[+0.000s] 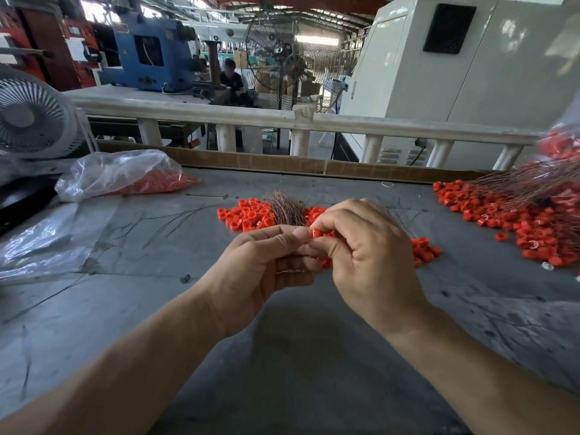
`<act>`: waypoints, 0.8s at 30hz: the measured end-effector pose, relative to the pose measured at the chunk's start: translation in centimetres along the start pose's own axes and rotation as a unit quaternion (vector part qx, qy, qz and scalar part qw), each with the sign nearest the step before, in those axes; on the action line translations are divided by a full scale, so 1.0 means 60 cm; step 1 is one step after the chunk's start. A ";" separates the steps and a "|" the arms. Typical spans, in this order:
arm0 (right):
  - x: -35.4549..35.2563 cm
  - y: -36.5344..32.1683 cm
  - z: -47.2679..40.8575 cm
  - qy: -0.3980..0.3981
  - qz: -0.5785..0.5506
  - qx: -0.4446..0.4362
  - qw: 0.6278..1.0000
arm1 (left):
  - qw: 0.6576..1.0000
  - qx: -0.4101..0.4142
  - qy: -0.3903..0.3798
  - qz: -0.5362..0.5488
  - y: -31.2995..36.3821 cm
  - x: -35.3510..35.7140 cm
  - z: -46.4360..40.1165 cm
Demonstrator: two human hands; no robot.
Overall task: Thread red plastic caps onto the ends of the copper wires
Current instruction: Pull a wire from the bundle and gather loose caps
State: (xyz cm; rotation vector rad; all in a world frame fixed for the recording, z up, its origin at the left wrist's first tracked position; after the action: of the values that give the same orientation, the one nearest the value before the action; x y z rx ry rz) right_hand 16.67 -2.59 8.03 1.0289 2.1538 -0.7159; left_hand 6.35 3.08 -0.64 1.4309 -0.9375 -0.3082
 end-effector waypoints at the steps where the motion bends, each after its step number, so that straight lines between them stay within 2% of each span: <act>1: -0.001 0.000 0.000 0.003 0.000 -0.002 1.000 | 1.000 0.000 -0.002 -0.003 0.001 0.001 0.001; 8: 0.003 -0.010 -0.006 -0.021 0.017 -0.036 0.999 | 1.000 0.015 0.006 -0.011 0.007 -0.003 0.004; 16: -0.002 -0.011 0.000 -0.035 0.030 -0.009 0.999 | 0.994 0.064 0.039 -0.080 0.031 -0.005 0.007; 24: 0.007 -0.006 0.000 -0.048 -0.006 -0.015 0.999 | 0.995 0.065 0.051 -0.053 0.030 -0.012 0.008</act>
State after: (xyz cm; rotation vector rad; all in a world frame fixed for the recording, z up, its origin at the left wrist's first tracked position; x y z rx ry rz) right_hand 16.19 -2.58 7.79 0.9476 2.0845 -0.7225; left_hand 4.94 3.56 0.68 1.6047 -0.8118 -0.2528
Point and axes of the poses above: each hand's wrist, its own z-axis away from the middle knuckle, its own x-axis out of the palm, y = z × x, the point moved 10 cm from there along -z, towards the middle knuckle, and after that the axes turned 15 degrees about -y, right-handed, at the moved point
